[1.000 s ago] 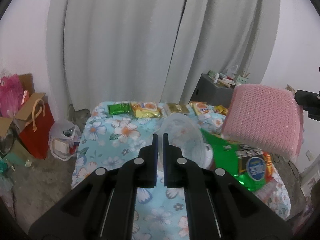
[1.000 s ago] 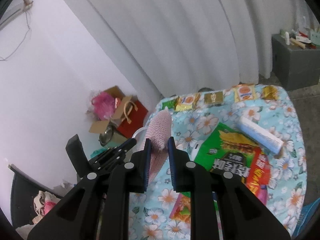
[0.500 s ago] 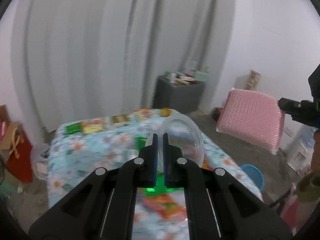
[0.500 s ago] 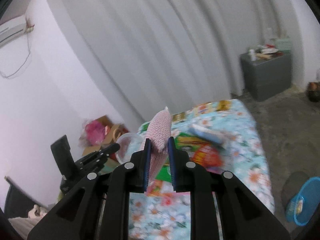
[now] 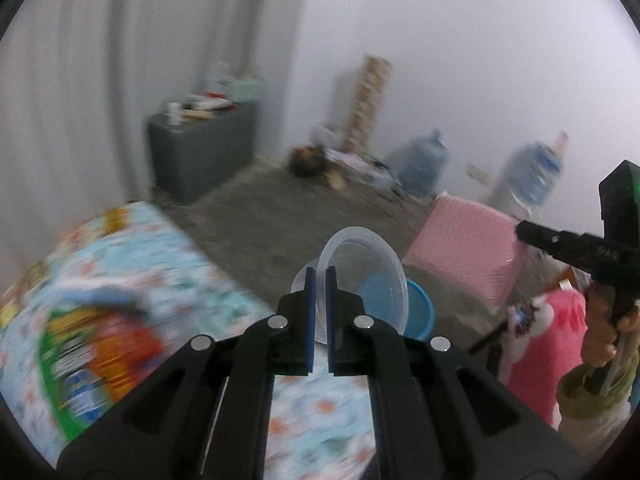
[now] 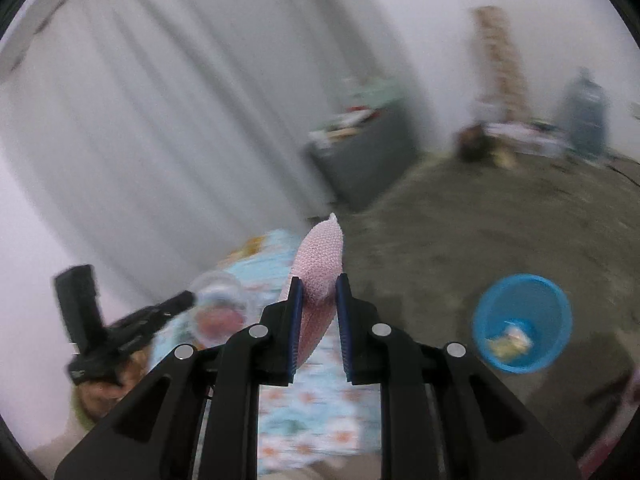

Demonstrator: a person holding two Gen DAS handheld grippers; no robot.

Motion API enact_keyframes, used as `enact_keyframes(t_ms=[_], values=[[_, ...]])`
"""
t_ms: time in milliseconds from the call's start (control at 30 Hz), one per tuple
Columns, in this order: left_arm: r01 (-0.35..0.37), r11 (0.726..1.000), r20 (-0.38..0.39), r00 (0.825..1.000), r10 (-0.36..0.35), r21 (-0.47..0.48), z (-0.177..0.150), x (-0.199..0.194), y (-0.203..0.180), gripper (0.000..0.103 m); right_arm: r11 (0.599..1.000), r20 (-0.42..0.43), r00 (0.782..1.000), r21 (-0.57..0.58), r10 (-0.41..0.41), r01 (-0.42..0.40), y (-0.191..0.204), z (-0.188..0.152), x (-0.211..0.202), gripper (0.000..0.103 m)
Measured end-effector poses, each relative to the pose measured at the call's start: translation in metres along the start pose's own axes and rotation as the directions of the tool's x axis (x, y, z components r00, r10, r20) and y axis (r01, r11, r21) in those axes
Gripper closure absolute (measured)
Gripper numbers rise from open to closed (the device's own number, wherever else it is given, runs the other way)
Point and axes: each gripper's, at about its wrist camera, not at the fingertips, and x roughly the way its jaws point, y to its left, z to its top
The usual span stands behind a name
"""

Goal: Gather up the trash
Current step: 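Carry sponge and lid to the wastebasket and open both grippers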

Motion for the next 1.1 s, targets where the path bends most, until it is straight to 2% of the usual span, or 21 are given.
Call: enact_keyframes(t_ms=[67,167,267,333,400,500,567,600,633,667,700,733,800,967,1100], values=[[0.037,0.998,-0.044,0.998,-0.035,0.048,0.006,0.035,-0.033,0.101,0.994,-0.005,0.996,0.058,-0.088,0.088,-0.041,-0.006,0.003,0.086],[0.084,0.991,-0.135,0.988,-0.069,0.107,0.005,0.097,-0.087,0.100,0.979,-0.032,0.988,0.137,-0.151,0.154,-0.093,-0.014,0.011,0.086],[0.111,0.985,-0.217,0.973,-0.080,0.133,-0.007,0.160,-0.121,0.100,0.953,-0.066,0.974,0.204,-0.217,0.226,-0.142,-0.021,0.028,0.086],[0.110,0.985,-0.259,0.963,-0.074,0.131,-0.019,0.197,-0.138,0.100,0.933,-0.083,0.962,0.237,-0.259,0.271,-0.167,-0.026,0.042,0.086],[0.117,0.988,-0.317,0.945,-0.079,0.101,-0.028,0.236,-0.151,0.100,0.910,-0.097,0.950,0.270,-0.298,0.314,-0.193,-0.029,0.060,0.085],[0.083,0.993,-0.373,0.927,-0.044,0.089,-0.042,0.288,-0.166,0.100,0.891,-0.109,0.948,0.326,-0.298,0.317,-0.223,-0.032,0.080,0.085],[0.071,0.993,-0.390,0.920,-0.031,0.090,-0.044,0.316,-0.176,0.100,0.876,-0.121,0.946,0.358,-0.300,0.324,-0.244,-0.033,0.107,0.081],[0.068,0.994,-0.401,0.916,-0.028,0.087,-0.046,0.332,-0.181,0.095,0.870,-0.128,0.943,0.364,-0.307,0.332,-0.252,-0.033,0.120,0.079],[0.071,0.994,-0.416,0.909,-0.032,0.078,-0.047,0.344,-0.185,0.087,0.853,-0.150,0.933,0.378,-0.326,0.359,-0.264,-0.035,0.131,0.069],[0.067,0.995,-0.427,0.904,-0.029,0.074,-0.049,0.349,-0.187,0.068,0.828,-0.177,0.918,0.397,-0.354,0.396,-0.276,-0.036,0.141,0.059],[0.046,0.996,-0.425,0.905,-0.009,0.078,-0.049,0.354,-0.189,0.060,0.801,-0.195,0.906,0.422,-0.377,0.424,-0.285,-0.042,0.149,0.056],[0.036,0.997,-0.403,0.915,-0.003,0.075,-0.048,0.352,-0.191,0.058,0.796,-0.193,0.907,0.435,-0.374,0.421,-0.293,-0.046,0.152,0.054],[0.047,0.997,-0.375,0.927,-0.019,0.065,-0.047,0.345,-0.190,0.046,0.787,-0.185,0.913,0.463,-0.363,0.407,-0.299,-0.054,0.151,0.052],[0.064,0.994,-0.349,0.937,-0.028,0.091,-0.038,0.322,-0.187,0.044,0.799,-0.142,0.913,0.446,-0.382,0.403,-0.291,-0.061,0.128,0.050],[0.085,0.993,-0.324,0.945,-0.055,0.080,-0.023,0.278,-0.170,0.044,0.837,-0.099,0.922,0.390,-0.375,0.383,-0.264,-0.054,0.097,0.049]])
